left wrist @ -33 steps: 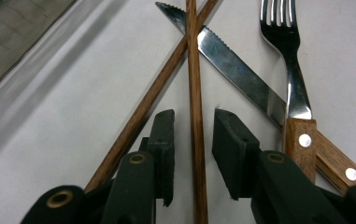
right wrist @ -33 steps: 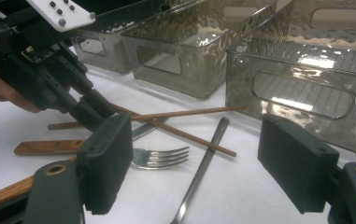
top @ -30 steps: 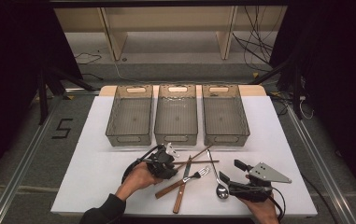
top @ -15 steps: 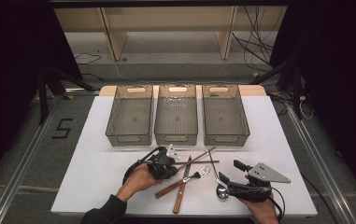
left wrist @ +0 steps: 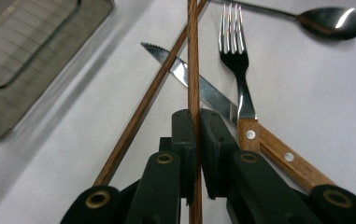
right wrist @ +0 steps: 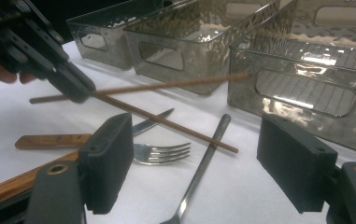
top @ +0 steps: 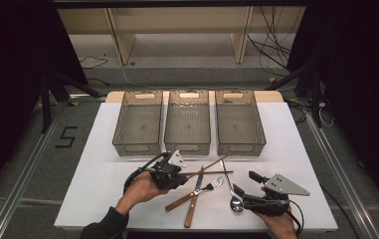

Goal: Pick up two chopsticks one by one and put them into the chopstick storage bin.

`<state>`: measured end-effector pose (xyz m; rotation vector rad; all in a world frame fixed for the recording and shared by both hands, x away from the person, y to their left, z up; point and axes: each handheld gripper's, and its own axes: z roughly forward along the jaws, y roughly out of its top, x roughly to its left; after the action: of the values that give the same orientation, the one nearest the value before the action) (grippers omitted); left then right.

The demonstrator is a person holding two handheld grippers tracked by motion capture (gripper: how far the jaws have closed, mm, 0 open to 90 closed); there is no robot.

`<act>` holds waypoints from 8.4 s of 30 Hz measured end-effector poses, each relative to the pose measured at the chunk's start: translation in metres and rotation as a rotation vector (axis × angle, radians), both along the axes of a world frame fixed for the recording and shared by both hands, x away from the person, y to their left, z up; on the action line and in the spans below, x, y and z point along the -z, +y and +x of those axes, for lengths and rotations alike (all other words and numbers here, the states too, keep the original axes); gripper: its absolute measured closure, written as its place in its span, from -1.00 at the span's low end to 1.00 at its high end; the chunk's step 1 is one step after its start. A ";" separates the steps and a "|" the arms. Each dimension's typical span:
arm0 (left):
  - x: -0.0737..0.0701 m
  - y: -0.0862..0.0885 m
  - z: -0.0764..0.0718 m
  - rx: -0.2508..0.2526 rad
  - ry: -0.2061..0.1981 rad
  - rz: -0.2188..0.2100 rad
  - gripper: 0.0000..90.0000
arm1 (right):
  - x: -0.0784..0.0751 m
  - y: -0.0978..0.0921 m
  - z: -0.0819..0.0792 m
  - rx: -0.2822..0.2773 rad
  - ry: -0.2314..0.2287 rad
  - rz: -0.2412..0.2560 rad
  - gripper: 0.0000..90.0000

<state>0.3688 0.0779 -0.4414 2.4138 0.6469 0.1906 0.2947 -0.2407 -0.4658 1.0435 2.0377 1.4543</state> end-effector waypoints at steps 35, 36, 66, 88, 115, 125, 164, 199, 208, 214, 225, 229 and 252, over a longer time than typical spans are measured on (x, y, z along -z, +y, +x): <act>-0.054 0.087 0.028 -0.342 -0.127 -0.172 0.88 | 0.000 -0.001 0.001 0.001 0.005 0.003 -0.38; -0.055 0.091 0.031 -0.359 -0.129 -0.178 0.88 | 0.000 -0.001 0.000 0.002 0.009 0.003 -0.38; -0.054 0.148 0.116 -0.567 -0.148 -0.094 0.88 | 0.001 0.000 0.001 -0.002 0.009 0.001 -0.38; -0.033 0.156 0.140 -0.627 -0.124 -0.064 0.88 | 0.001 0.000 0.001 -0.003 0.013 0.004 -0.38; -0.054 0.130 0.111 -0.566 -0.127 -0.165 -0.25 | 0.001 -0.001 0.001 -0.002 0.012 0.002 -0.38; -0.055 0.106 0.074 -0.473 -0.137 -0.246 -0.41 | 0.001 0.000 0.000 -0.002 0.009 0.002 -0.38; -0.025 0.012 0.024 -0.073 -0.102 -0.062 -0.40 | 0.000 0.001 -0.001 -0.016 0.007 -0.017 -0.38; 0.032 -0.020 0.046 0.089 0.031 0.120 0.46 | 0.003 0.004 0.000 -0.027 0.023 -0.033 -0.38; 0.032 -0.019 0.044 0.154 0.019 0.123 0.71 | 0.003 0.003 0.000 -0.027 0.024 -0.033 -0.37; 0.033 -0.018 0.044 0.179 0.029 0.114 0.85 | 0.003 0.003 0.000 -0.024 0.026 -0.034 -0.37; 0.032 -0.018 0.044 0.168 0.032 0.110 0.88 | 0.003 0.004 0.000 -0.024 0.028 -0.037 -0.37; 0.030 -0.017 0.043 0.166 0.024 0.115 0.88 | 0.003 0.003 0.000 -0.023 0.026 -0.036 -0.37; -0.027 0.006 0.027 0.081 -0.050 0.001 0.88 | 0.003 0.003 0.000 -0.024 0.025 -0.035 -0.37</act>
<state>0.3955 0.0838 -0.4142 2.4235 0.5252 0.2164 0.2944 -0.2375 -0.4688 1.0316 2.0930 1.4183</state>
